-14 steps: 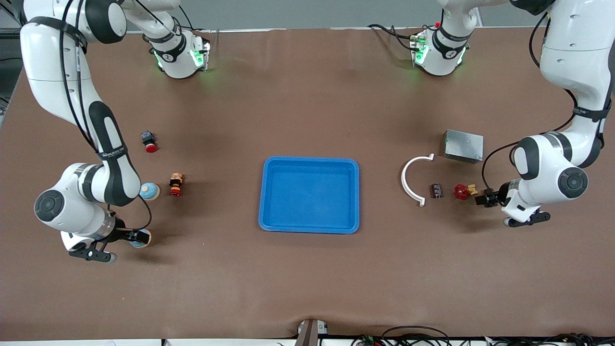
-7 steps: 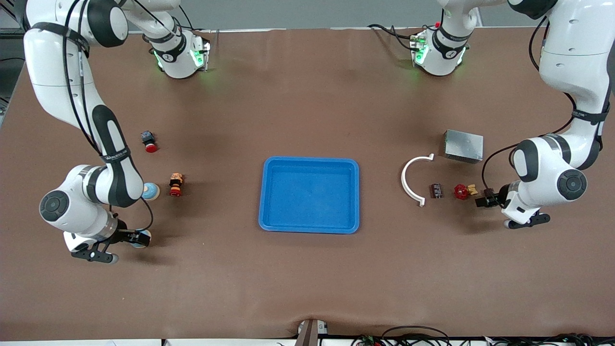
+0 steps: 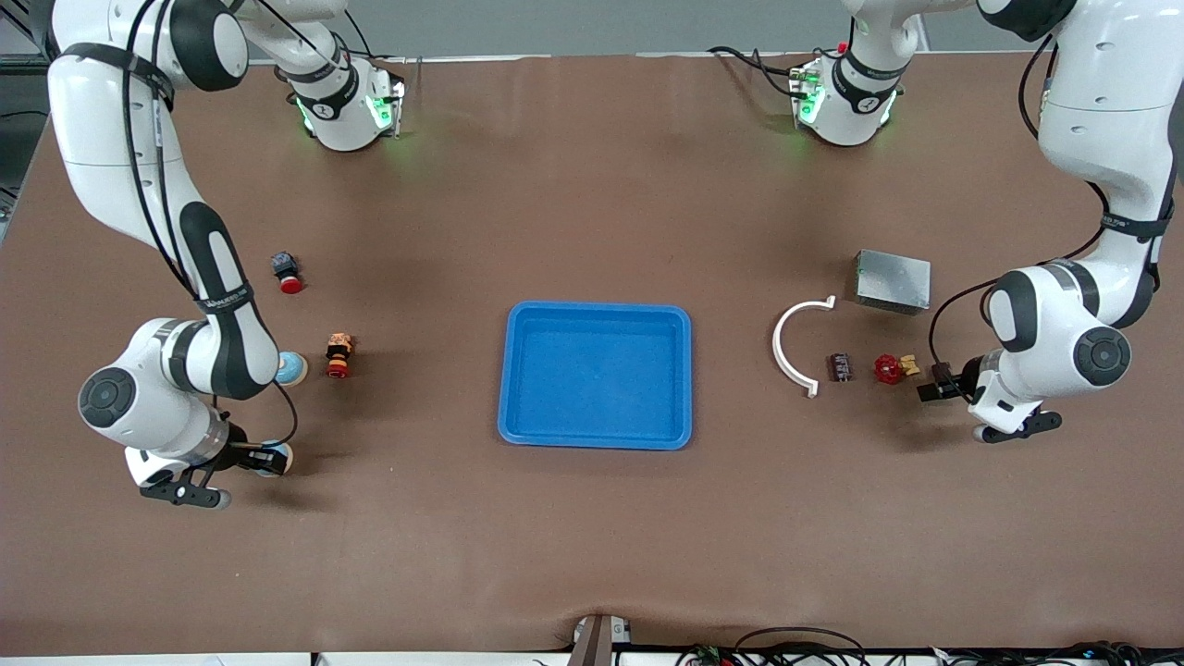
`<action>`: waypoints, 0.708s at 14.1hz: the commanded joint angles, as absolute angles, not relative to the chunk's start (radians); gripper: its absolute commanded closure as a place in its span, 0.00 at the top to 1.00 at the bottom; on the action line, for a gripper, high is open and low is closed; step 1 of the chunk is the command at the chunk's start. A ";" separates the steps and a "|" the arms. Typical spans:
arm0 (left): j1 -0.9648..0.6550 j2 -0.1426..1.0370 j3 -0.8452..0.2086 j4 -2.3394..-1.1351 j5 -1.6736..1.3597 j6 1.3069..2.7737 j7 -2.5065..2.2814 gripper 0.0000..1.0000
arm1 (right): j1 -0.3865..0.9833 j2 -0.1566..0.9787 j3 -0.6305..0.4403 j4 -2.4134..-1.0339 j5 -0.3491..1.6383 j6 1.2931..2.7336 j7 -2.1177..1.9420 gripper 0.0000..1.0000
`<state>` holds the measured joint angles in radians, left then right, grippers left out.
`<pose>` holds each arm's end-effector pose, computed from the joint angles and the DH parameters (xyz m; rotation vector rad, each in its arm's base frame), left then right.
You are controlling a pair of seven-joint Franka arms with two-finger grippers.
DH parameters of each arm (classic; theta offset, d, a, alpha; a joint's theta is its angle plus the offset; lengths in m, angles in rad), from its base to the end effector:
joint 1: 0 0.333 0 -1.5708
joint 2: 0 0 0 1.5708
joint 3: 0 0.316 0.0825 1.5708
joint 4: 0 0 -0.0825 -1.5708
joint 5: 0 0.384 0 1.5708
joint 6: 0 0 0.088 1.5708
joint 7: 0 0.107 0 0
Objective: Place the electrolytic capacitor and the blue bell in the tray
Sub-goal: 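Grasp the blue bell with the right gripper while the left grasps the capacitor, then carry the bell to the tray with the right gripper while the left lifts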
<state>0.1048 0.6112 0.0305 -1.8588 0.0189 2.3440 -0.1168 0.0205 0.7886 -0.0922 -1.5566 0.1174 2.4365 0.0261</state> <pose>0.6207 0.0840 0.1781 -3.0849 -0.3620 0.1961 0.7111 -0.0408 0.1909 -3.1147 0.2394 -0.1503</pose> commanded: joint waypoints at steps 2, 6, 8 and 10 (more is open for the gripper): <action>0.100 0.621 0.028 -1.845 0.037 2.352 -0.164 0.66 | 0.061 0.758 -0.097 -1.470 0.132 2.211 0.076 0.00; 0.097 0.621 0.028 -1.850 0.037 2.352 -0.166 0.65 | 0.121 0.657 -0.097 -1.414 0.120 2.016 0.179 0.00; 0.100 0.621 0.028 -1.848 0.037 2.349 -0.158 0.52 | 0.155 0.608 -0.095 -1.420 0.121 1.965 0.259 0.00; 0.101 0.620 0.028 -1.848 0.037 2.349 -0.161 0.31 | 0.211 0.546 -0.092 -1.483 0.135 1.974 0.331 0.00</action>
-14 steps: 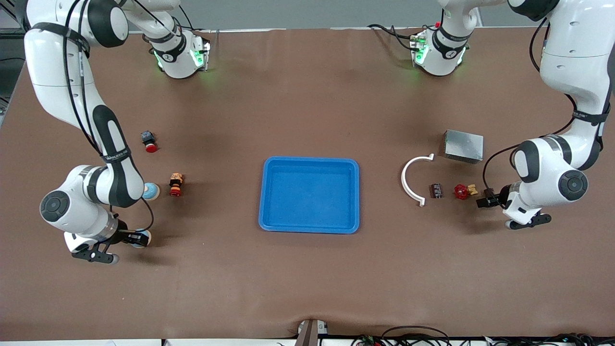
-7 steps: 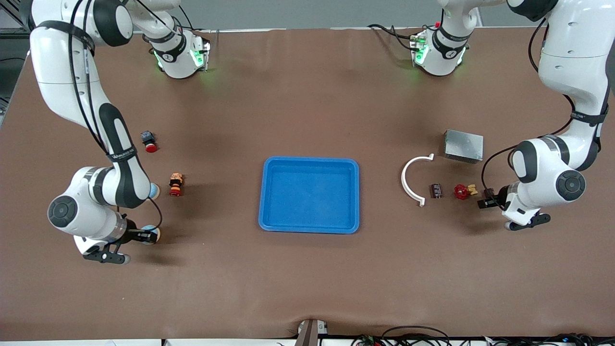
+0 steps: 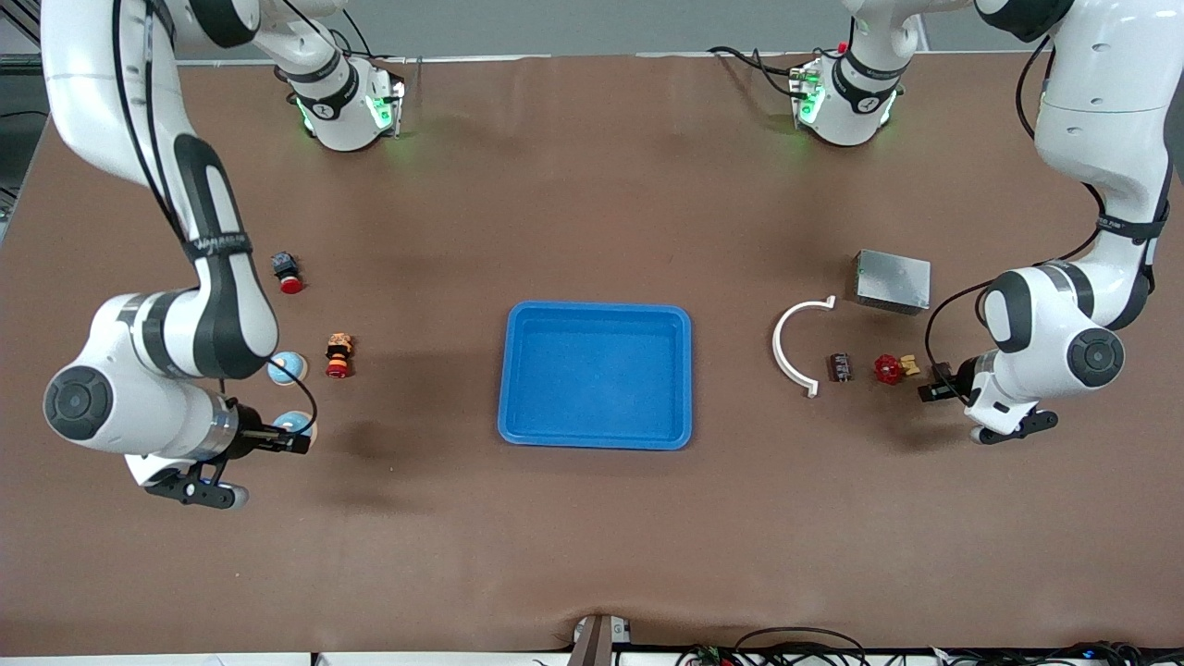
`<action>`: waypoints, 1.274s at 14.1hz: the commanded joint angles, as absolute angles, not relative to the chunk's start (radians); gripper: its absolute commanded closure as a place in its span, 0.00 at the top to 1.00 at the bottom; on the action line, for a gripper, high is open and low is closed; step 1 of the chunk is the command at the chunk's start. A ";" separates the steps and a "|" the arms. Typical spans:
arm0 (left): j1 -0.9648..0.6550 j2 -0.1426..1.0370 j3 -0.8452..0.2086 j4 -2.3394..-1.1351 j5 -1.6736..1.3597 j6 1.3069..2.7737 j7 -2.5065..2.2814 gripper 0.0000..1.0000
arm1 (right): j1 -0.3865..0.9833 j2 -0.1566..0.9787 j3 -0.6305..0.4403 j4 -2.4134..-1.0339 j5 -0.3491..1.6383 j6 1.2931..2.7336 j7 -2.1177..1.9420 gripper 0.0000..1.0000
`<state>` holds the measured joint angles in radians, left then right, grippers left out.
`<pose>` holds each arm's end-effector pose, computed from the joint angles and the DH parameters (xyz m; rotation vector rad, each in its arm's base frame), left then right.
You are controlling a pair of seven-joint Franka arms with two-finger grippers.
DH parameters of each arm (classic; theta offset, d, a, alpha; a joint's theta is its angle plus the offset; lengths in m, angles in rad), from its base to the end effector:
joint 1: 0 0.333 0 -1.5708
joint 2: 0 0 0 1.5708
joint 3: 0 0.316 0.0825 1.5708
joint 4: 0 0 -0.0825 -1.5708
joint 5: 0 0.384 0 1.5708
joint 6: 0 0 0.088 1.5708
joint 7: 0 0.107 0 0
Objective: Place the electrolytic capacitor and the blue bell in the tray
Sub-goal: 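Carry the bell to the tray with the right gripper while the left lifts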
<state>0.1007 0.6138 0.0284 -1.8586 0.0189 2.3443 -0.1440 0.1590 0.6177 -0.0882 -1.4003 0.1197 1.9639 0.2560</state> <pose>0.6209 0.0802 0.1766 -3.0798 -0.3946 0.1986 0.7110 0.0703 0.3409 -3.0729 0.3379 0.0930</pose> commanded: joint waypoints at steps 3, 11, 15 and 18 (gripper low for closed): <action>0.104 0.618 0.026 -1.848 0.037 2.347 -0.169 0.11 | 0.348 0.439 -0.094 -1.624 0.135 2.107 0.539 0.00; 0.106 0.552 0.023 -1.787 0.032 2.236 -0.170 0.00 | 0.623 0.475 -0.095 -1.629 0.107 2.273 0.988 0.00; 0.097 0.542 0.015 -1.622 0.026 1.966 -0.213 0.00 | 0.667 0.554 -0.095 -1.614 0.114 2.276 1.055 0.00; 0.065 0.493 -0.027 -1.608 0.026 1.899 -0.380 0.00 | 0.701 0.603 -0.095 -1.592 0.114 2.278 1.097 0.00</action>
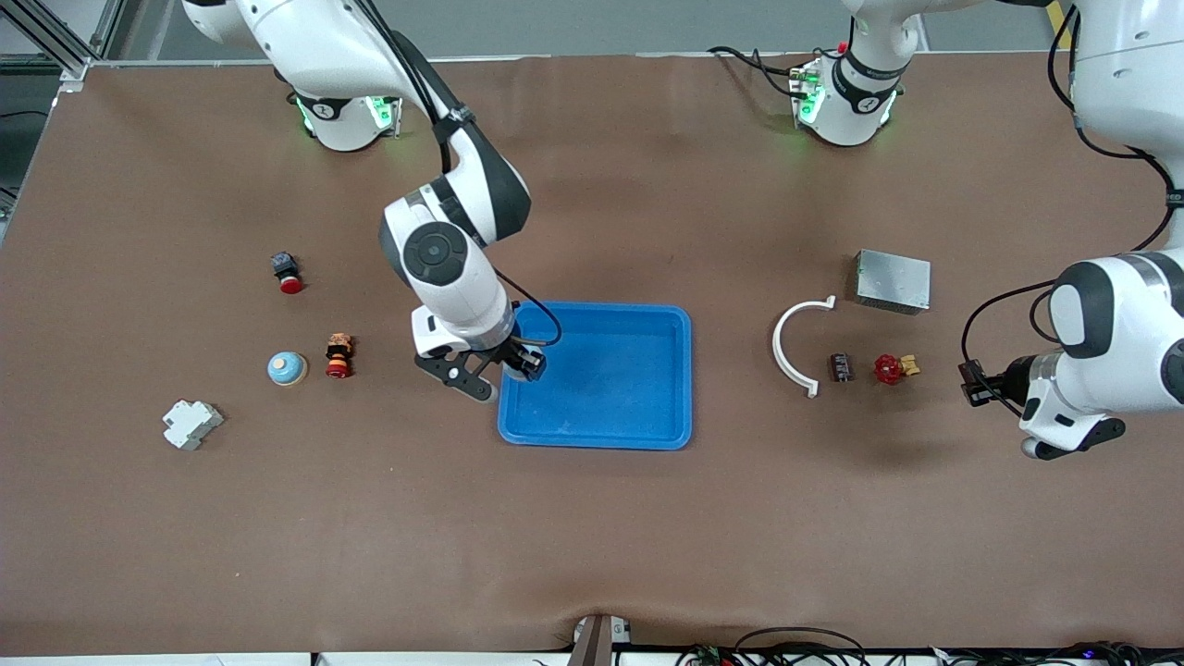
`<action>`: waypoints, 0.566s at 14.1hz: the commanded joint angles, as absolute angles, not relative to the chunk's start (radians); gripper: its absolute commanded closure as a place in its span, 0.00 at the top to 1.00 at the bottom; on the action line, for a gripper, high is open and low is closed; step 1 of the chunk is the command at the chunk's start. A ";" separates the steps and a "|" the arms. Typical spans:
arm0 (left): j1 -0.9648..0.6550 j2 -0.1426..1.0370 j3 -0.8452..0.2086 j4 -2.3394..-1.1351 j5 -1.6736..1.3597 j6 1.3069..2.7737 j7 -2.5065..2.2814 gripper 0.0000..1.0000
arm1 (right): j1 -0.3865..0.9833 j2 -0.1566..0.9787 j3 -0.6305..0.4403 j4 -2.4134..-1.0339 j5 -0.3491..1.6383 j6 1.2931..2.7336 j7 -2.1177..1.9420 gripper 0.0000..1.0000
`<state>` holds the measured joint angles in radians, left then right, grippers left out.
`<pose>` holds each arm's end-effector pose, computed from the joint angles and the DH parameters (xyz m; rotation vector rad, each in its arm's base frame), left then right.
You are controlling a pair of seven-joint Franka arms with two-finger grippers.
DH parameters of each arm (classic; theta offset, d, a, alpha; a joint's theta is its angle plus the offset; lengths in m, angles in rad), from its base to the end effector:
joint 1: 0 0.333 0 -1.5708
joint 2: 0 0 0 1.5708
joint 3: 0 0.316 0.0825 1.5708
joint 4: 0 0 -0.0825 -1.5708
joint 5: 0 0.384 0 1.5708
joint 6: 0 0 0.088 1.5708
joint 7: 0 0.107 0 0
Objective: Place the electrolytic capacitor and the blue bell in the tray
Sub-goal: 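Carry the bell to the tray with the right gripper while the left lifts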
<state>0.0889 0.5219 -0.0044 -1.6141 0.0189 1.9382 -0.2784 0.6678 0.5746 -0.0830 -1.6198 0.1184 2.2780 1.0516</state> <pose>0.6603 0.0576 0.3076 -3.0445 -0.5457 0.3032 0.5759 0.3939 0.2980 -2.9409 0.7897 -0.0357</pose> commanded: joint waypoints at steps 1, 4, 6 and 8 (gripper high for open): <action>0.058 0.486 -0.049 -1.608 0.026 1.899 -0.437 0.00 | 0.707 0.615 -0.094 -1.591 0.114 2.283 1.103 0.00; 0.054 0.466 -0.138 -1.606 0.026 1.885 -0.604 0.00 | 0.722 0.644 -0.095 -1.588 0.115 2.335 1.143 0.00; 0.052 0.462 -0.207 -1.606 0.026 1.885 -0.719 0.00 | 0.739 0.667 -0.095 -1.588 0.115 2.362 1.164 0.00; 0.051 0.462 -0.286 -1.586 0.028 1.885 -0.845 0.00 | 0.742 0.681 -0.095 -1.588 0.110 2.382 1.183 0.00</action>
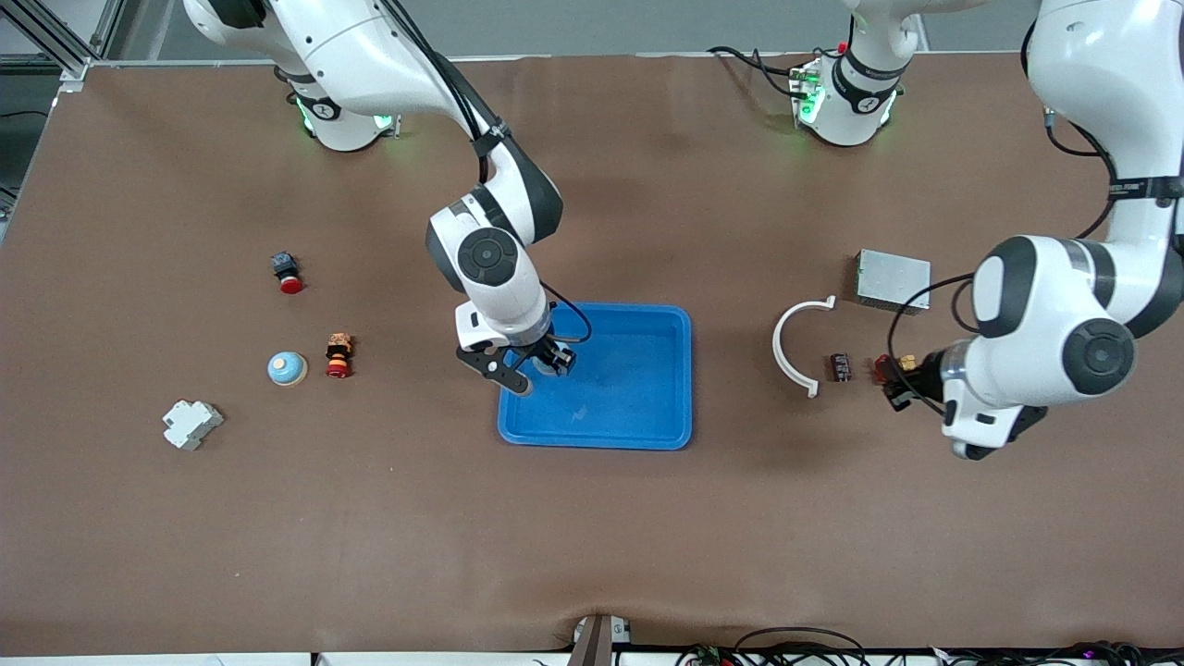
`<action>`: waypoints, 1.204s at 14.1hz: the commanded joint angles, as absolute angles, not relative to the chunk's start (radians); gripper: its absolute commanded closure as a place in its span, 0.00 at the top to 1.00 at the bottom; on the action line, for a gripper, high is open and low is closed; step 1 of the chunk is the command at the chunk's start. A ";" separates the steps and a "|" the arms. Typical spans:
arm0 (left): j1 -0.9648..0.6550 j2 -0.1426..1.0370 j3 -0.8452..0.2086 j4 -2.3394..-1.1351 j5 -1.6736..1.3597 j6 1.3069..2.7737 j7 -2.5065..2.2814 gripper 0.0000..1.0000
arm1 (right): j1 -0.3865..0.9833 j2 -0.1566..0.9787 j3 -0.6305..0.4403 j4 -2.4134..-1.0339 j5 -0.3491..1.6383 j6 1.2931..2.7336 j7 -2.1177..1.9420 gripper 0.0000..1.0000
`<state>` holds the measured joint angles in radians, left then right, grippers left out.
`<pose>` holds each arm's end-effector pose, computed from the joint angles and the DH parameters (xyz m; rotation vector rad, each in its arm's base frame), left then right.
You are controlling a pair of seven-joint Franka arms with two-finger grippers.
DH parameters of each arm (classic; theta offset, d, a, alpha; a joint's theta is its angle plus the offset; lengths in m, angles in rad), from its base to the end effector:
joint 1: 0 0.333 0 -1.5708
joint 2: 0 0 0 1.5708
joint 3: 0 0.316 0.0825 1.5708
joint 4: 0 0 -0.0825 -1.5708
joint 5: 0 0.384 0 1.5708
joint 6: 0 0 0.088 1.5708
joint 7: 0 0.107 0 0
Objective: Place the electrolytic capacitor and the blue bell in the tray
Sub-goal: 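Carry the bell to the tray with the right gripper while the left lifts, then lower the bell into the tray while the left gripper carries the capacitor over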
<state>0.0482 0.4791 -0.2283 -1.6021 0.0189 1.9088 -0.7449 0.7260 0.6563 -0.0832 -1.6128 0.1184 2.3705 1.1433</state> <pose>0.6550 -0.0997 0.3461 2.9928 0.8826 -0.2862 0.5577 0.4295 0.2531 -2.9176 0.8410 -0.0558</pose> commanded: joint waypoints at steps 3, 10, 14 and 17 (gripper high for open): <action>-0.001 0.465 -0.347 -1.574 0.031 1.887 -1.015 0.00 | 0.765 0.707 -0.095 -1.586 0.110 2.385 1.210 0.00; -0.221 0.564 -0.347 -1.497 0.035 1.904 -1.281 0.00 | 0.813 0.732 -0.098 -1.589 0.103 2.428 1.266 0.00; -0.282 0.632 -0.344 -1.463 0.037 1.956 -1.361 0.00 | 0.815 0.745 -0.100 -1.591 0.101 2.451 1.266 0.00; -0.299 0.673 -0.337 -1.462 0.047 1.996 -1.362 0.00 | 0.813 0.753 -0.103 -1.591 0.086 2.461 1.266 0.00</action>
<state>-0.2856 0.6432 -0.3463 -1.4933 0.0198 1.9796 -1.3418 0.8034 0.7383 -0.0909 -1.6079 0.1101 2.4565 1.2424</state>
